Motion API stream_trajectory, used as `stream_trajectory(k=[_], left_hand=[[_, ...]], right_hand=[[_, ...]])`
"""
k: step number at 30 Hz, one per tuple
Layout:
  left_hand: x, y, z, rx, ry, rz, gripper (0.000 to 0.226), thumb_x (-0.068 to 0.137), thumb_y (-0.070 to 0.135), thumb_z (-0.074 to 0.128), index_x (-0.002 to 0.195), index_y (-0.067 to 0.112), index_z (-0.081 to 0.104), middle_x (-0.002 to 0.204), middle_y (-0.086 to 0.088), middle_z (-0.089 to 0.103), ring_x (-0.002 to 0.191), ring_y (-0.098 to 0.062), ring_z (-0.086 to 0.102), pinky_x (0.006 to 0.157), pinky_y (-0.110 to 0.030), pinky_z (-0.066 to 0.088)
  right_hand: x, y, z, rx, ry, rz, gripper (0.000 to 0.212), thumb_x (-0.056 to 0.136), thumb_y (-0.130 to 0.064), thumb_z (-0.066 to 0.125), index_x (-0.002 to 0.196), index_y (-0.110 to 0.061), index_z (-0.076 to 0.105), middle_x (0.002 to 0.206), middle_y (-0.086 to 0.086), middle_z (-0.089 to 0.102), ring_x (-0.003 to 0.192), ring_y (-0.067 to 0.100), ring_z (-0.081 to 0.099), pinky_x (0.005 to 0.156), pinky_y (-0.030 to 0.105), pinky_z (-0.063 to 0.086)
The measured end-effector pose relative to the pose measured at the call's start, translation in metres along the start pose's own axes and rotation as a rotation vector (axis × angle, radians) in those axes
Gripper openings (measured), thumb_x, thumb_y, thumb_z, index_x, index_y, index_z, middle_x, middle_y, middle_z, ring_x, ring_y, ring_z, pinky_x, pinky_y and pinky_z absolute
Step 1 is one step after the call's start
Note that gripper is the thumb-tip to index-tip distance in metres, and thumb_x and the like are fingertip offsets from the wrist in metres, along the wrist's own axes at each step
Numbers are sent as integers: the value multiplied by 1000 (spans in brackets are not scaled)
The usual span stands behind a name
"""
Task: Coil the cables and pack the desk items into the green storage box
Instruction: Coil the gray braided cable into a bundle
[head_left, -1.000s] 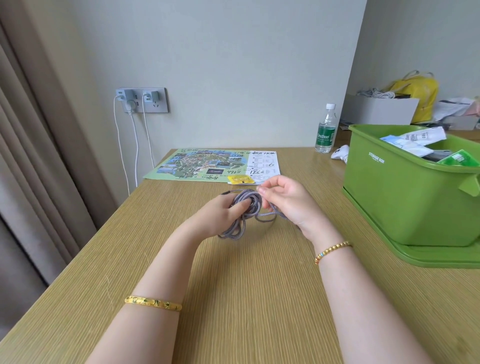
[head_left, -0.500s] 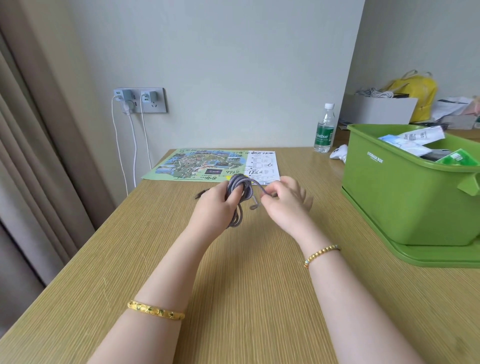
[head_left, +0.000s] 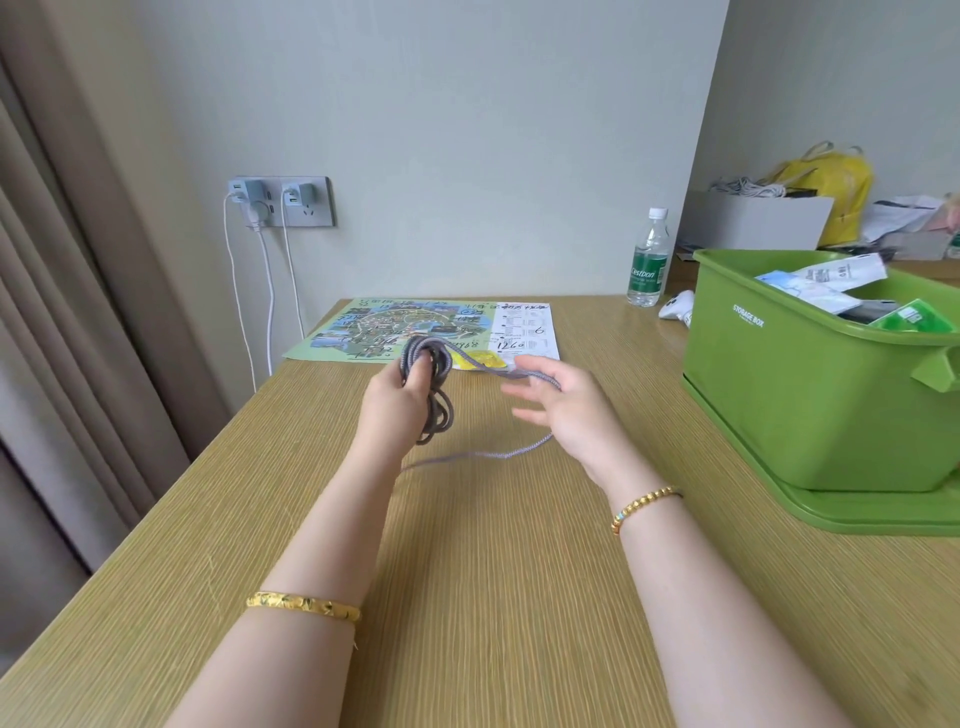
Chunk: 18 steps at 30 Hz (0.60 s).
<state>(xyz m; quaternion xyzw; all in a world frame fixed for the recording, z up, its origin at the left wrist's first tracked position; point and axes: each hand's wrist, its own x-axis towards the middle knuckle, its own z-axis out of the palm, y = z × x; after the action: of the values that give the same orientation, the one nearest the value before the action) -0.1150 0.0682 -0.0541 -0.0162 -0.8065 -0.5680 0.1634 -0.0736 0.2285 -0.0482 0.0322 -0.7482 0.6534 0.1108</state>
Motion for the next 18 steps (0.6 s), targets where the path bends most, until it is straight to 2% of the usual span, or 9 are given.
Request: stream_trajectory(k=[3, 5, 7, 8, 10, 11, 13, 15, 18], left_hand=[[5, -6, -6, -59, 19, -124, 35, 96, 36, 42, 68, 16, 47, 63, 0, 46, 57, -15, 41, 52, -28, 31], [6, -8, -7, -24, -20, -141, 32, 96, 36, 41, 76, 14, 50, 67, -1, 48, 60, -17, 44, 54, -29, 33], [4, -8, -5, 51, -102, -104, 29, 97, 35, 41, 81, 13, 51, 68, 0, 49, 65, -19, 45, 57, -30, 34], [2, -8, -4, 66, -145, -89, 27, 97, 36, 41, 84, 15, 52, 69, 0, 50, 67, -19, 46, 58, -30, 35], [-1, -6, -2, 29, -224, -88, 25, 96, 39, 41, 88, 19, 54, 75, 0, 56, 68, -18, 51, 55, -27, 36], [-3, -4, -3, -18, -259, -97, 26, 96, 41, 41, 90, 20, 56, 79, 0, 60, 67, -18, 53, 51, -26, 36], [-5, -2, -4, -176, -310, -133, 28, 97, 42, 40, 94, 21, 58, 87, 3, 69, 59, -16, 56, 46, -22, 32], [-5, 1, -5, -336, -332, -176, 28, 98, 41, 39, 94, 21, 58, 83, 7, 73, 51, -12, 54, 48, -24, 31], [-7, 2, -6, -390, -327, -216, 30, 97, 41, 41, 87, 18, 58, 58, 5, 63, 44, -10, 52, 49, -25, 32]], right_hand=[[-3, -3, 0, -129, -143, -12, 32, 100, -8, 32, 121, -15, 55, 132, 9, 50, 105, 14, 55, 71, 23, 53], [-3, -3, 0, -205, -97, -47, 31, 99, -11, 35, 118, -17, 59, 127, 6, 48, 107, 19, 52, 75, 16, 46], [1, -2, -4, -249, 21, -81, 31, 97, -7, 38, 107, -13, 66, 124, 5, 45, 121, 22, 44, 91, 13, 37], [3, -1, -6, -253, 60, -74, 31, 96, -6, 38, 102, -12, 67, 128, 4, 43, 128, 20, 36, 104, 18, 31], [4, -1, -9, -194, 48, -21, 31, 95, -6, 38, 98, -8, 68, 137, 2, 42, 132, 15, 32, 110, 24, 22], [4, -1, -9, -152, 5, -10, 30, 95, -5, 38, 96, -5, 68, 133, 3, 49, 127, 13, 40, 105, 19, 26], [-1, -4, -6, -126, -118, -19, 28, 94, -6, 38, 88, -7, 66, 108, 7, 65, 101, 10, 57, 90, 15, 34], [-6, -3, -2, -118, -245, -27, 24, 95, -9, 38, 88, -13, 60, 81, 4, 65, 80, 13, 57, 84, 26, 39], [-10, 1, -2, -38, -409, 14, 25, 98, -10, 39, 99, -26, 58, 66, 0, 54, 68, 16, 55, 84, 42, 47]])
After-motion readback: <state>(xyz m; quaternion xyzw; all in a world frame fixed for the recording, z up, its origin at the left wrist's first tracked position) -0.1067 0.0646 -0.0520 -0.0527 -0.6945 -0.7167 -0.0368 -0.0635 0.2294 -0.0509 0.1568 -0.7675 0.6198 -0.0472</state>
